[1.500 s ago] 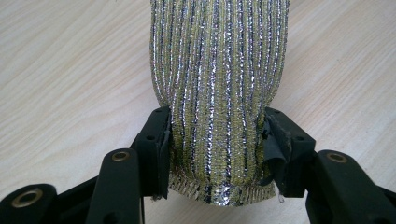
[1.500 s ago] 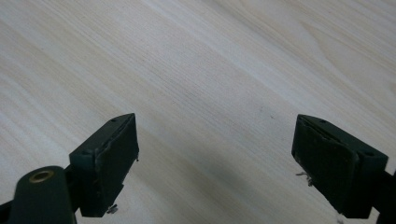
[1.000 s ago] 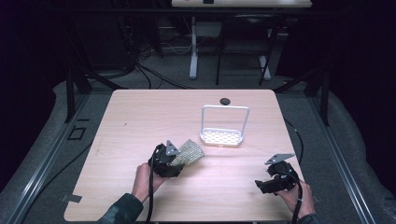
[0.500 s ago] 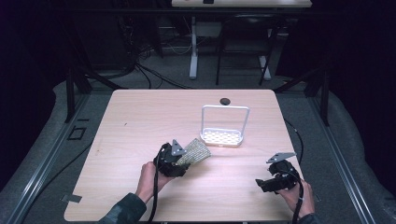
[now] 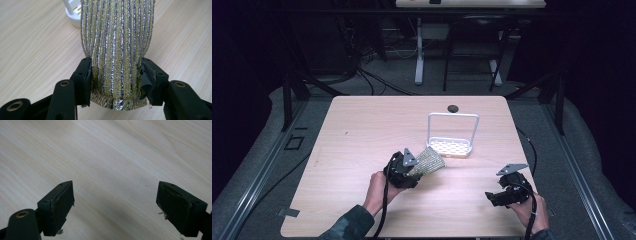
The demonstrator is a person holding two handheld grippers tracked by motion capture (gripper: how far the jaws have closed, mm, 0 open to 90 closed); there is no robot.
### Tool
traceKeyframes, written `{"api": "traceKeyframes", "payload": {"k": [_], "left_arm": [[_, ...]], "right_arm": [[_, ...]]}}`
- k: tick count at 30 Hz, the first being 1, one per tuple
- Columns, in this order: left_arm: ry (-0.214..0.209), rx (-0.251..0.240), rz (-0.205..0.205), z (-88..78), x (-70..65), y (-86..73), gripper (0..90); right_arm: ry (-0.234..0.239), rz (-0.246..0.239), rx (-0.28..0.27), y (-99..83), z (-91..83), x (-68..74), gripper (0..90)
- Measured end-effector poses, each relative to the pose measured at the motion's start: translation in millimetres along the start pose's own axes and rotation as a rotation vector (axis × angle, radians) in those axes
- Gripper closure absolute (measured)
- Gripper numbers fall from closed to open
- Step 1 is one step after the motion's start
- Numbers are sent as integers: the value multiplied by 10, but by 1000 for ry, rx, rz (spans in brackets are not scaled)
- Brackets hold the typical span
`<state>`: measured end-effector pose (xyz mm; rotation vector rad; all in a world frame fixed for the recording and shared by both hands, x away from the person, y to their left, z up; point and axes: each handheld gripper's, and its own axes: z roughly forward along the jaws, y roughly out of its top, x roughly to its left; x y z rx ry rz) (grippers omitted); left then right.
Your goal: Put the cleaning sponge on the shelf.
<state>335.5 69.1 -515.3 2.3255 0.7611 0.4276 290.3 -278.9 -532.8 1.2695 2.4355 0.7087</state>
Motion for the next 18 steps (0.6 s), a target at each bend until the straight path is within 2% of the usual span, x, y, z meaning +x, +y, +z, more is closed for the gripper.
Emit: {"api": "traceKeyframes", "payload": {"k": [11,18], "left_arm": [[-16,-6,12,81,-37,112,486],[-9,-3,22,108,-62,159,486]], "right_arm": [[-10,-12,13,3,0,30,141],[-16,-20,12,3,-8,33,141]]}}
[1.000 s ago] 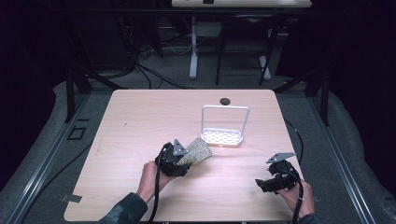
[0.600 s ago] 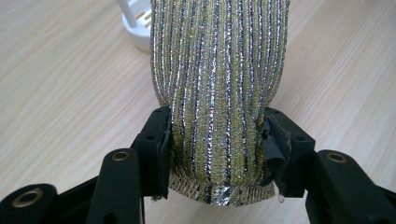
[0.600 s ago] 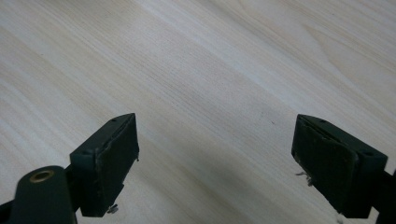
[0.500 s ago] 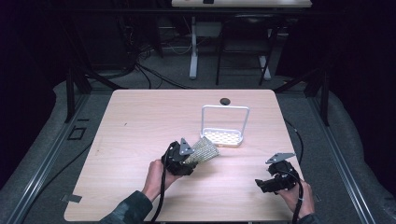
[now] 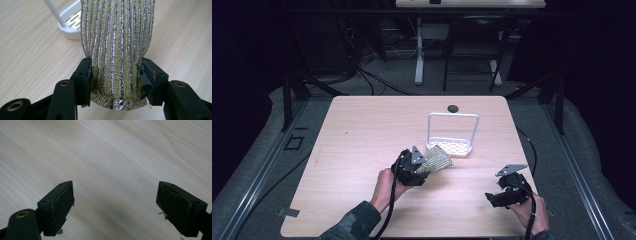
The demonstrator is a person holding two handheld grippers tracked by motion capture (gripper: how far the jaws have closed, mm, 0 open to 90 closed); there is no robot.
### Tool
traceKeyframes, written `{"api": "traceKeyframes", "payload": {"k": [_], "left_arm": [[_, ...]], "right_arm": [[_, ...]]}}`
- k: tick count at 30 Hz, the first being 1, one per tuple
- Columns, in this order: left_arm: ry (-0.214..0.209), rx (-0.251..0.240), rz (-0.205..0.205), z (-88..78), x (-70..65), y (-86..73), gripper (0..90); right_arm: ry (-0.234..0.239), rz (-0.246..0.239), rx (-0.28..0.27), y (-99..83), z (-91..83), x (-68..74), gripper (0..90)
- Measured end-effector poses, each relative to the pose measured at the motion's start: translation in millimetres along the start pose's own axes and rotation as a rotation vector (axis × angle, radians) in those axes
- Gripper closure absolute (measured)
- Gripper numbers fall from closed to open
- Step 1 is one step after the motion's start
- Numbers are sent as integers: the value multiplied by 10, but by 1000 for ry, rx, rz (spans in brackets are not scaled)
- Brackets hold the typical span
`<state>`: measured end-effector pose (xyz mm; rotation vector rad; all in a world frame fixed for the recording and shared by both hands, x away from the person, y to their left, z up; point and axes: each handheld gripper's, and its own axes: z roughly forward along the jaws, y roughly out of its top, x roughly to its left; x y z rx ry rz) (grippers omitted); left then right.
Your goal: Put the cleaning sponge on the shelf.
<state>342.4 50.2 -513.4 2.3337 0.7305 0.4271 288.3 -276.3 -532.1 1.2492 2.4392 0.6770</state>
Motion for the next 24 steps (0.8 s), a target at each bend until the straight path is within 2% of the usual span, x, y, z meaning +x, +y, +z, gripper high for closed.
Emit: {"api": "traceKeyframes", "payload": {"k": [11,12,15,24], "left_arm": [[4,-7,-18,104,31,60,486],[-9,-17,-30,131,37,85,486],[-13,-16,-32,180,40,119,487],[-1,-23,-37,266,80,200,485]], "right_arm": [[-9,-6,-12,4,-22,6,140],[-7,-6,-9,-1,-15,6,140],[-6,-6,-9,-1,-17,11,140],[-13,6,-10,-10,-27,-22,141]]}}
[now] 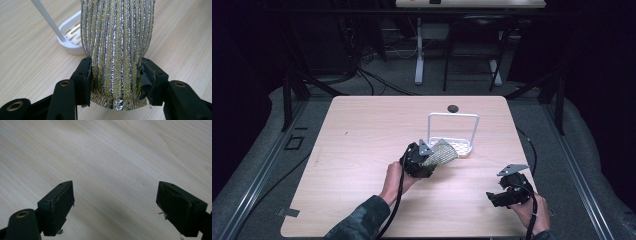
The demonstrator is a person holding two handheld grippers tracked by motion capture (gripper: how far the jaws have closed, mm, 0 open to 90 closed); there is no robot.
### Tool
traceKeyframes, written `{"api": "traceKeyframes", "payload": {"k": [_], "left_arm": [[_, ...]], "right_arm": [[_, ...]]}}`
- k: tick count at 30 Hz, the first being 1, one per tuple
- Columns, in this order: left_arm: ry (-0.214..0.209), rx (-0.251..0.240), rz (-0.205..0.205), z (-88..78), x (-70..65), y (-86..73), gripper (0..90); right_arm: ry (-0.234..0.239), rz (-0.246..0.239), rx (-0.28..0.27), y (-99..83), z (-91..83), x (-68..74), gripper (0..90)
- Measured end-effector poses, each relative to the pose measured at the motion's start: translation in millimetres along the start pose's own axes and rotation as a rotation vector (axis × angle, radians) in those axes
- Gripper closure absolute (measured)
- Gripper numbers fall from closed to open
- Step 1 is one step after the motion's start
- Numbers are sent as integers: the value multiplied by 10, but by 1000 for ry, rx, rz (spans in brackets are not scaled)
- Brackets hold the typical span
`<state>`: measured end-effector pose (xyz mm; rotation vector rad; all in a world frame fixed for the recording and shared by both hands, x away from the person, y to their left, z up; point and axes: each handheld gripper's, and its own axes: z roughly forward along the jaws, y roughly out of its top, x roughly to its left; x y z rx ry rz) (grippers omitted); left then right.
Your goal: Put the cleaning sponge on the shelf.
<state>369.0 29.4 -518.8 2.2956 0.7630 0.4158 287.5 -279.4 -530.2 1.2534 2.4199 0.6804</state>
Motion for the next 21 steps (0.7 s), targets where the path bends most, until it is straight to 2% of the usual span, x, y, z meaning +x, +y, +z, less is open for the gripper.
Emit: {"api": "traceKeyframes", "payload": {"k": [14,17,21], "left_arm": [[14,-9,0,109,5,135,484],[13,-13,-4,142,0,170,483],[18,-17,-7,182,-11,211,483]], "right_arm": [[6,-5,-5,-2,4,13,132],[10,-9,6,-1,7,11,107],[21,-4,32,-6,36,3,24]]}}
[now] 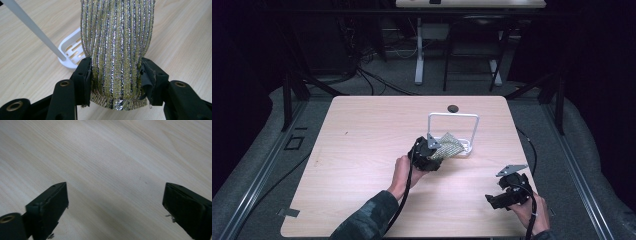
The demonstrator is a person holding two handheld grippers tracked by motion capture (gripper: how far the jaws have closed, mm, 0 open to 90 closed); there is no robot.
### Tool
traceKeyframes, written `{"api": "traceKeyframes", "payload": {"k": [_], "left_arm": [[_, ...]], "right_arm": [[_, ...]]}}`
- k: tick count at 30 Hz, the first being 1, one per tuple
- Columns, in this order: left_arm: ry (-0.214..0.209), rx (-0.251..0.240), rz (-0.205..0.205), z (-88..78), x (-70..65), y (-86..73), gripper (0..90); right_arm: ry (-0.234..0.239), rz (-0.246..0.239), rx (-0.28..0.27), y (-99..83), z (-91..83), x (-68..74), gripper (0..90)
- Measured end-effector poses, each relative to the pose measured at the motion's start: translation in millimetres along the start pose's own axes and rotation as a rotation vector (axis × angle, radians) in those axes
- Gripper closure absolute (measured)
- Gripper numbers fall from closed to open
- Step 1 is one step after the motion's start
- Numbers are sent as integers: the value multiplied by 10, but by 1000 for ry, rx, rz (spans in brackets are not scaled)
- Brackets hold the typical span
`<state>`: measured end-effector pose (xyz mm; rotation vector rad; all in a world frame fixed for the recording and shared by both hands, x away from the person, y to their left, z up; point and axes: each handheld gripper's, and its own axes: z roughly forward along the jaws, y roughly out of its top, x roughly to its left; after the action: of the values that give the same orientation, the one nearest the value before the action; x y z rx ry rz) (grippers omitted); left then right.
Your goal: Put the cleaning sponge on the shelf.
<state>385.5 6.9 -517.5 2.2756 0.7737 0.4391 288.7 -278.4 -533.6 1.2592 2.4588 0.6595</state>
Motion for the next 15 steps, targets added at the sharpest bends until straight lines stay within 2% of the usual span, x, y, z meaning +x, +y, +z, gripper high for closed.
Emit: {"api": "traceKeyframes", "payload": {"k": [3,15], "left_arm": [[9,-2,-7,28,-3,24,484],[36,-2,-27,164,3,115,482]], "right_arm": [[6,1,15,-3,15,1,7],[10,2,3,-1,2,5,7]]}}
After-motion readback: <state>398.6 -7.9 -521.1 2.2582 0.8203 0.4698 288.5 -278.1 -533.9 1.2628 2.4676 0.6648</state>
